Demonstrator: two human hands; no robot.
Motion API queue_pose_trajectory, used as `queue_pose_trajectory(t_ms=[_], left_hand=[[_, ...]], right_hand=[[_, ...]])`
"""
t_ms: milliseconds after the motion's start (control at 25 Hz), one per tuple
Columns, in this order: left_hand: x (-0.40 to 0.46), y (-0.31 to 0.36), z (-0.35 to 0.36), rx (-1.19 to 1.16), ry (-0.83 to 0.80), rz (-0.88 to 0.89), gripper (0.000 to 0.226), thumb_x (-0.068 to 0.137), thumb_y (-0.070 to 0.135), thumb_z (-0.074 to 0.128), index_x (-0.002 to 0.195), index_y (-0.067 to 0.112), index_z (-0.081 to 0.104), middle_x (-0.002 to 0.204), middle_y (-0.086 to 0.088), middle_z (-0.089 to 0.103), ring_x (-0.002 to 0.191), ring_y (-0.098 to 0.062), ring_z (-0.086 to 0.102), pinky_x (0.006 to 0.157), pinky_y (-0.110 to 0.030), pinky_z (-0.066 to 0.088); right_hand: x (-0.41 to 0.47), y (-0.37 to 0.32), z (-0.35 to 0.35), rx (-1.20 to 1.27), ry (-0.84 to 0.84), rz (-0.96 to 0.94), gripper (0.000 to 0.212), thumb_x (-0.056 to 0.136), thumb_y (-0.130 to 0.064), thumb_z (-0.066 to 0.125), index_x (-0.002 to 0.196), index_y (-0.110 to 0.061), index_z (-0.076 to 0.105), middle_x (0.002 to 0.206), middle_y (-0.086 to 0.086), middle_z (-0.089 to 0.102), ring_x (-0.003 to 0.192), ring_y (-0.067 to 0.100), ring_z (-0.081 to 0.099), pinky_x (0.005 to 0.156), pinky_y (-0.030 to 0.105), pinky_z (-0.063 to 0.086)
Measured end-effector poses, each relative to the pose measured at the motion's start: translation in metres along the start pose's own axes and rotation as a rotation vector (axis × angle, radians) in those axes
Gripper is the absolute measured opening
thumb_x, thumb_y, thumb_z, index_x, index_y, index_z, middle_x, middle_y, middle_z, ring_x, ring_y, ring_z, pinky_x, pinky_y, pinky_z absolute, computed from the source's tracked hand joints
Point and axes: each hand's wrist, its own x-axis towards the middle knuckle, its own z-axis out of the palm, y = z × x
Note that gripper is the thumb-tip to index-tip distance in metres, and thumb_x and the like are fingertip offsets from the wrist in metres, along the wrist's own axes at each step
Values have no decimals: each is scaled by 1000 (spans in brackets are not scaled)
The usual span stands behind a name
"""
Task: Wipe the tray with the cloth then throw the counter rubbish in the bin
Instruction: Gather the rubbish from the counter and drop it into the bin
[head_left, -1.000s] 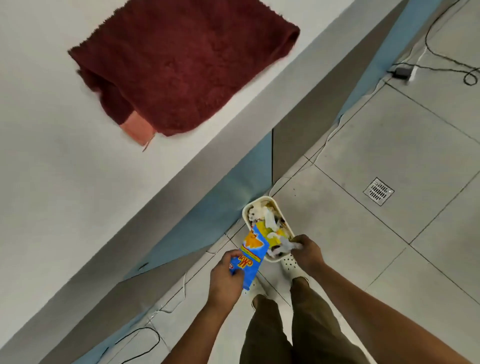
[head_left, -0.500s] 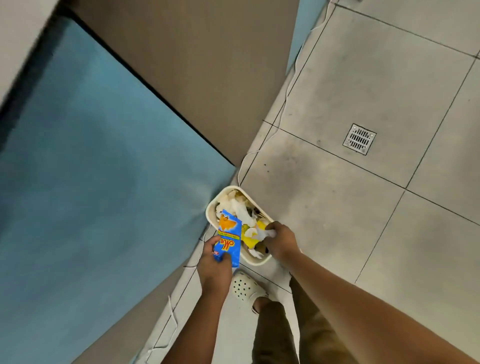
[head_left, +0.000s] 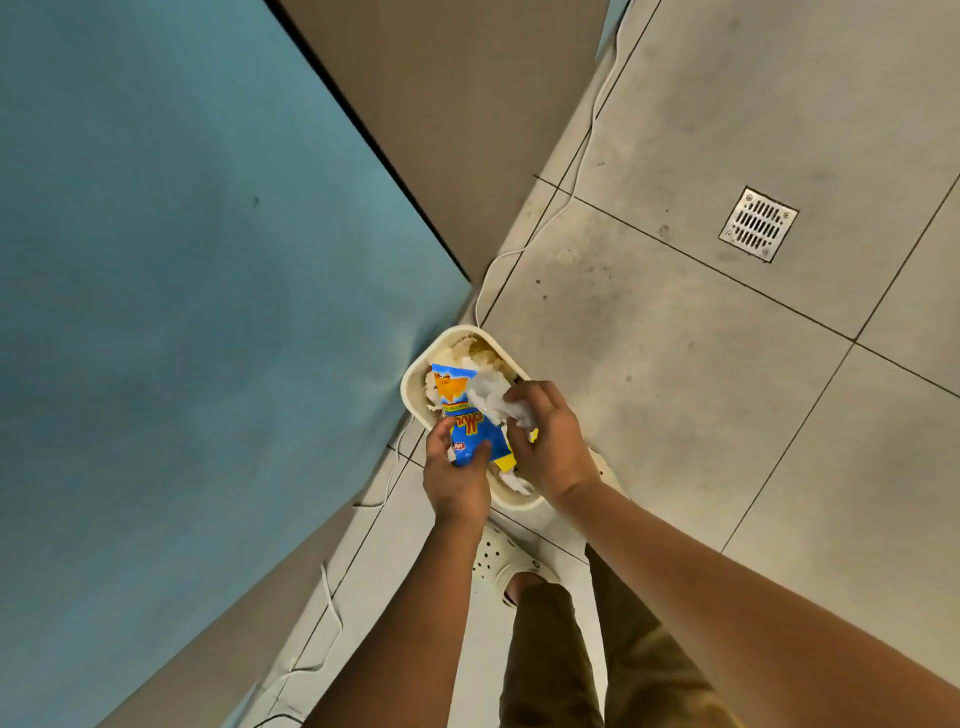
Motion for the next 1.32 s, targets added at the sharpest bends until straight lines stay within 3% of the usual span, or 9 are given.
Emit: queue_pose_trajectory(t_ms=[120,240,320,440,760,880,1000,1120,1320], left_hand=[[8,-13,-1,110,-185,-86,54,86,9,63,133,28,45,127,-1,57,111,-20,57,97,-38,48],[9,-19,-14,316,-320,-130,59,88,16,60,139,34,38,129,0,54,114,-20,54,98,-35,46],[6,-22,-25,350,-275,-139,52,90,13,57,137,30,42,137,-2,49,123,-24,49,100,-35,44],[-3,-21,-43,352,-181,-140,40,90,10,53,128,24,52,140,-2,47,125,-28,49,102,-40,45],[-40,38,-82,367,-85,96,30,90,8,54,117,18,61,128,0,57,113,-14,53,86,-18,42],[-78,79,-96,369,-133,199,28,89,10,55,115,20,62,123,2,60,102,-11,57,71,-10,44],[-141,130,-114,336,-197,303,25,89,9,57,109,22,63,114,1,63,95,-15,64,75,-17,47],[-218,178,-135,228,-212,407,23,88,5,57,95,27,62,86,4,60,58,3,55,52,-7,40],[-333,260,-173,105,-232,630,27,88,3,57,95,29,59,97,13,60,77,2,57,63,-3,44]], right_hand=[[5,4,8,3,10,-42,27,79,3,55,103,-6,62,115,10,56,106,29,57,89,34,48],[9,15,13,-249,-224,-50,43,84,-9,55,126,-15,55,141,6,44,129,27,42,103,35,40],[5,25,11,-425,-304,48,55,84,-15,61,136,-24,44,148,1,35,135,25,33,107,36,37],[-11,32,2,-338,-181,123,44,87,-11,56,130,-22,49,139,0,42,127,23,40,100,33,43],[-48,-15,-27,-246,-152,112,34,91,-7,50,121,-23,54,133,0,47,114,23,53,92,30,48],[-65,-68,-51,-152,-115,-23,37,88,0,49,118,-20,57,127,0,51,109,17,53,92,31,50],[-97,-131,-96,-75,-53,-175,35,85,4,49,112,-16,59,113,-3,54,95,6,51,83,20,46],[-125,-195,-139,-58,-7,-349,33,83,5,51,110,-13,59,106,-8,51,89,-1,51,76,0,37],[-158,-315,-205,82,75,-639,30,83,-1,53,107,-18,59,100,-19,50,95,-10,50,80,5,40]])
